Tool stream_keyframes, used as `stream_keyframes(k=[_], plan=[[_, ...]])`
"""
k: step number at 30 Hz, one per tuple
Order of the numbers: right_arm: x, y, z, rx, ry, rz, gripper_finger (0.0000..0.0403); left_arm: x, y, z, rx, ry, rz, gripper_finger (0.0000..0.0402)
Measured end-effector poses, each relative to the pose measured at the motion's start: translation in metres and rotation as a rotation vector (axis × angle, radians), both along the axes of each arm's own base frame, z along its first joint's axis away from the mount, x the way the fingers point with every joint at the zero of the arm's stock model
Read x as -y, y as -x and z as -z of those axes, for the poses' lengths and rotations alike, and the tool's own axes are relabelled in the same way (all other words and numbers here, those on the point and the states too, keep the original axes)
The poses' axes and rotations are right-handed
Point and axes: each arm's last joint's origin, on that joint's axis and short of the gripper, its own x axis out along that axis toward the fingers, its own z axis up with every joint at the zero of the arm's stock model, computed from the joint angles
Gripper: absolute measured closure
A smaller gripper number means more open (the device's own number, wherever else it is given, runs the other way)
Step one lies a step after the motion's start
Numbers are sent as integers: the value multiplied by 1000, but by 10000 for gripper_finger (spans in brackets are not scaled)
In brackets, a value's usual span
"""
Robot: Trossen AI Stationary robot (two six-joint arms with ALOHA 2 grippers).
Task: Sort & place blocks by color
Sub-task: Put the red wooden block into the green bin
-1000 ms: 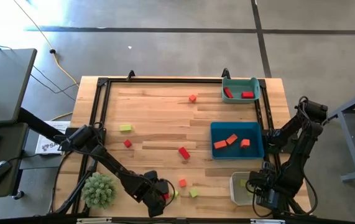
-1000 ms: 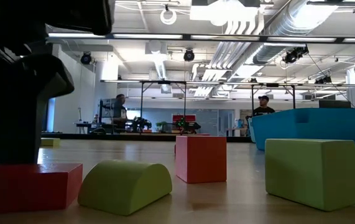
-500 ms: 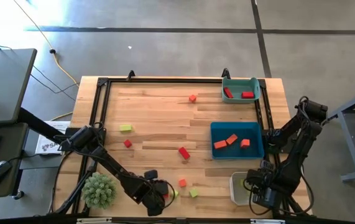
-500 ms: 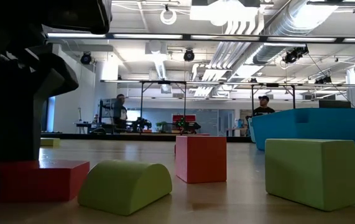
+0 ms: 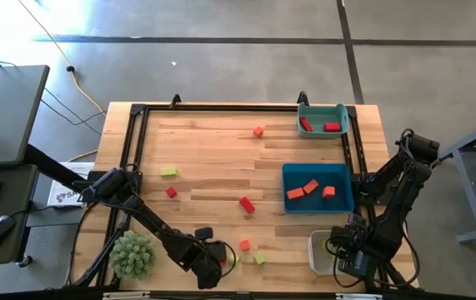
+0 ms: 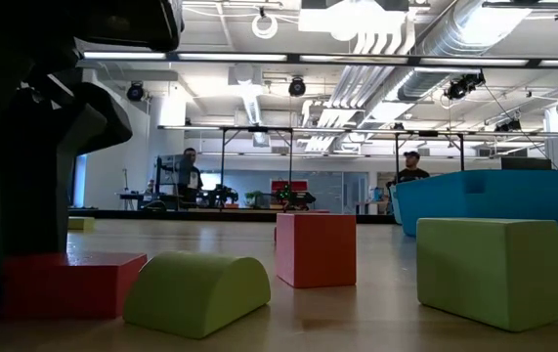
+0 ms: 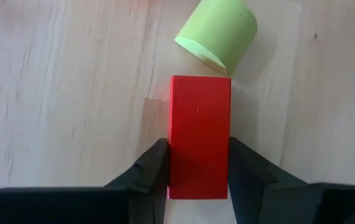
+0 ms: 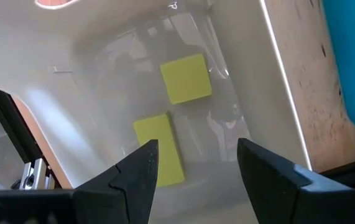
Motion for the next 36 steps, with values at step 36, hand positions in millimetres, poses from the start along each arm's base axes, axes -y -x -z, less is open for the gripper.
stream_keyframes(k=[36], plan=[[29, -55, -10, 86, -95, 75, 197, -119, -20, -75, 44, -260, 88, 302]])
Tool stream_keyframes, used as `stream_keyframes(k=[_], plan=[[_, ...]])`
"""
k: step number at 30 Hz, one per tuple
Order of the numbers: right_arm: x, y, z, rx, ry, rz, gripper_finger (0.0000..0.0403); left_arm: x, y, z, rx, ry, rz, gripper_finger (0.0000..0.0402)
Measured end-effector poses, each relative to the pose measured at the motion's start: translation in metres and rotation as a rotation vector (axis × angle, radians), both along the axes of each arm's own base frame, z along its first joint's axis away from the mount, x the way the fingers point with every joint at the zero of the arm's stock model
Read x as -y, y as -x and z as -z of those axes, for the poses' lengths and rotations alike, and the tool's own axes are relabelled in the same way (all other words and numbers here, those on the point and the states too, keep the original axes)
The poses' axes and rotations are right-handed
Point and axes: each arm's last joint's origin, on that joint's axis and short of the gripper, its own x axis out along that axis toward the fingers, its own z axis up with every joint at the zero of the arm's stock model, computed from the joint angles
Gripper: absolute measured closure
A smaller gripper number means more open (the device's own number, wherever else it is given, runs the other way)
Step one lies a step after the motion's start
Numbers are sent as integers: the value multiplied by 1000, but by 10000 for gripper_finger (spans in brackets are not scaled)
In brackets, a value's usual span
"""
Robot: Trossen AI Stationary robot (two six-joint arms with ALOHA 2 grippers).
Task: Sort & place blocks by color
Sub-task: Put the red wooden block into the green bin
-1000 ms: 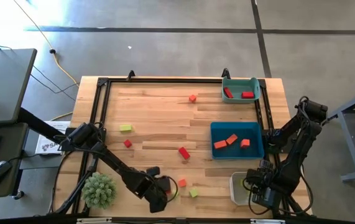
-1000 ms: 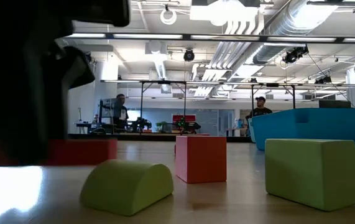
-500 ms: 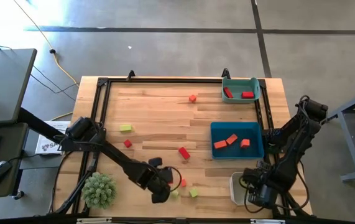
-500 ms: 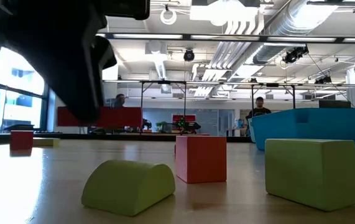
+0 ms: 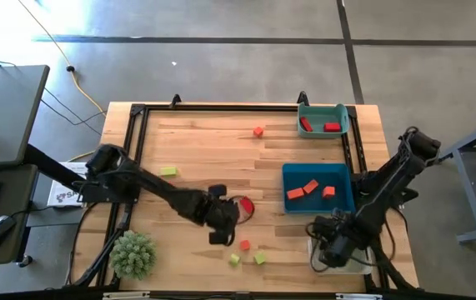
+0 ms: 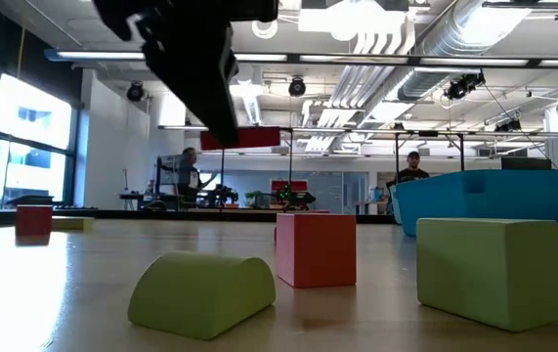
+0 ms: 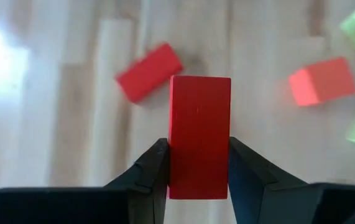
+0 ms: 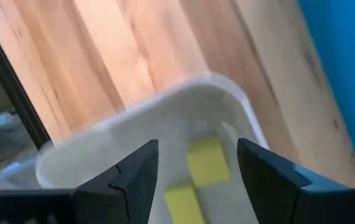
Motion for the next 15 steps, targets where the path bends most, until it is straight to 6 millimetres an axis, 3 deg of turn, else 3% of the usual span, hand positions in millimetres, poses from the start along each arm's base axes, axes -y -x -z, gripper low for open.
stream_keyframes(k=[15], plan=[[72, -64, -25, 237, -55, 91, 199, -84, -7, -45, 105, -210, 138, 302]])
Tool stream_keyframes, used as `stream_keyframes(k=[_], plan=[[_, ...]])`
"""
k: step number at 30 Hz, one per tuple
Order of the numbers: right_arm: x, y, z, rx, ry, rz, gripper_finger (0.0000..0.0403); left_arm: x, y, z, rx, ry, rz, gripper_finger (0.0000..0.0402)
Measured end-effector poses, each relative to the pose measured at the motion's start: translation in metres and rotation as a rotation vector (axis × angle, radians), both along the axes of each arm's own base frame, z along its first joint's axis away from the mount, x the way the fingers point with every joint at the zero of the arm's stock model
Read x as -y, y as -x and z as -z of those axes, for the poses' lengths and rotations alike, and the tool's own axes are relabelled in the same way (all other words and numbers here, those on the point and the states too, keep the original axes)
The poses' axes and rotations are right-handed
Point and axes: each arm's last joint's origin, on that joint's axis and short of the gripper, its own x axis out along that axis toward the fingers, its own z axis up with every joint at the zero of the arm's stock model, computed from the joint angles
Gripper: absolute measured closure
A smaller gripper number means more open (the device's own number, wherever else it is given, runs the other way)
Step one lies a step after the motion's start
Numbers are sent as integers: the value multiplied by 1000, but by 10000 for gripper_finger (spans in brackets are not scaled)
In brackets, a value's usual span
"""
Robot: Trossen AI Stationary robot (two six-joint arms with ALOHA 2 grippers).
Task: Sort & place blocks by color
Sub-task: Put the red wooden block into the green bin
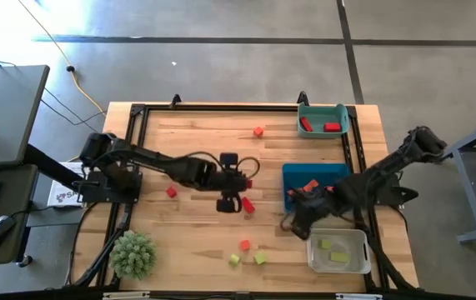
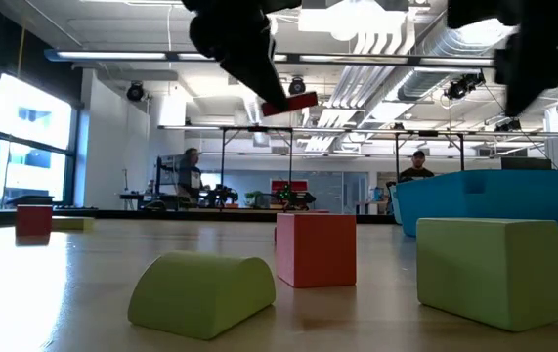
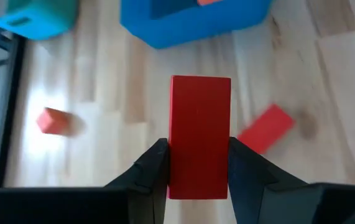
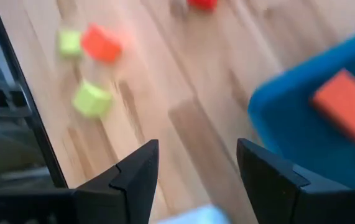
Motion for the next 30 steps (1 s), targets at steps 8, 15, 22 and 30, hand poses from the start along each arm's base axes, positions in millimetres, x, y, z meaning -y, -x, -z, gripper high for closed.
stream_keyframes(k=[8, 15, 22, 30], plan=[[36, -23, -14, 164, -46, 123, 199, -30, 5, -27, 96, -57, 50, 302], [66, -43, -28, 357, -69, 271, 199, -46, 6, -35, 123, -106, 89, 302], [93, -54, -37, 473, -97, 404, 199, -49, 6, -36, 111, -146, 129, 302], [114, -56, -39, 500, -94, 486, 199, -49, 5, -37, 126, -145, 131, 302]])
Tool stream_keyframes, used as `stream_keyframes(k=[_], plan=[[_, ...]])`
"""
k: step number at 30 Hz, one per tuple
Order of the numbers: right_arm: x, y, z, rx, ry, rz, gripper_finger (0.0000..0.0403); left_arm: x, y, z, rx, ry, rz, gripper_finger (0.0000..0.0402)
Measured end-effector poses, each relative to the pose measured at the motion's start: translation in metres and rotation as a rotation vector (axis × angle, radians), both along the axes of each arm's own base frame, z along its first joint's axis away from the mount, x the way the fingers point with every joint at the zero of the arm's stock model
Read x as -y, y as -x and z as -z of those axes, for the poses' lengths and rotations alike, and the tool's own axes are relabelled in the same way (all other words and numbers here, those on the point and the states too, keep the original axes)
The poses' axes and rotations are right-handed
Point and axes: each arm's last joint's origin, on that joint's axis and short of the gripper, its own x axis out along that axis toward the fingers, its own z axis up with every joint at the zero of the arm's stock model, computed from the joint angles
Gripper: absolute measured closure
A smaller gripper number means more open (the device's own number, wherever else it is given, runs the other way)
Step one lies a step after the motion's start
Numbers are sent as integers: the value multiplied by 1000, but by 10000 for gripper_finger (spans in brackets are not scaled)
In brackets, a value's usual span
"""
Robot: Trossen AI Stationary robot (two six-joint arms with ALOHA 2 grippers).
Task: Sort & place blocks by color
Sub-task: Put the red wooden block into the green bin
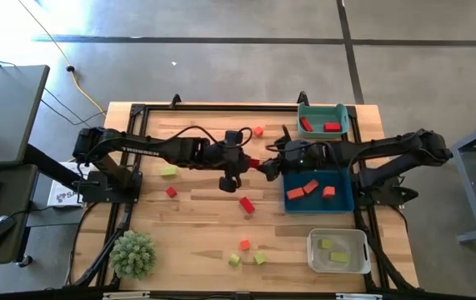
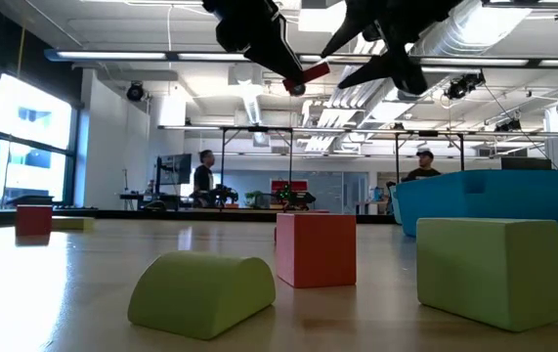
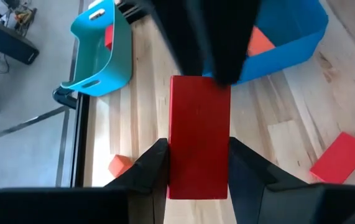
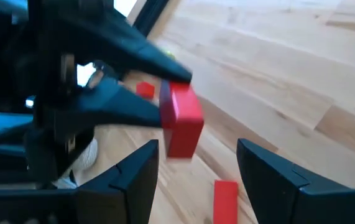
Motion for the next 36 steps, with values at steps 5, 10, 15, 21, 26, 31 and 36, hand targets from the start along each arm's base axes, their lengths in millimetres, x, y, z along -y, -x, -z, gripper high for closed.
stream_keyframes(k=[5, 10, 15, 21, 26, 31, 36], plan=[[9, -2, -3, 40, 0, 31, 199, 0, -4, -4, 55, 2, 9, 302], [12, -3, -4, 56, -6, 44, 205, 0, -5, -5, 76, 0, 8, 302], [12, -3, -5, 63, -10, 43, 258, 0, -6, -6, 88, -2, 8, 302], [12, -3, -6, 73, -12, 48, 360, -2, -7, -6, 95, -8, 0, 293], [15, -2, -3, 35, 8, 62, 370, -9, -7, -8, 127, -8, -18, 236], [22, 0, 0, 6, 3, 80, 361, -19, -6, -11, 148, -11, -48, 207], [39, 6, 6, -79, 52, 105, 369, -32, -5, -13, 171, -17, -82, 202]])
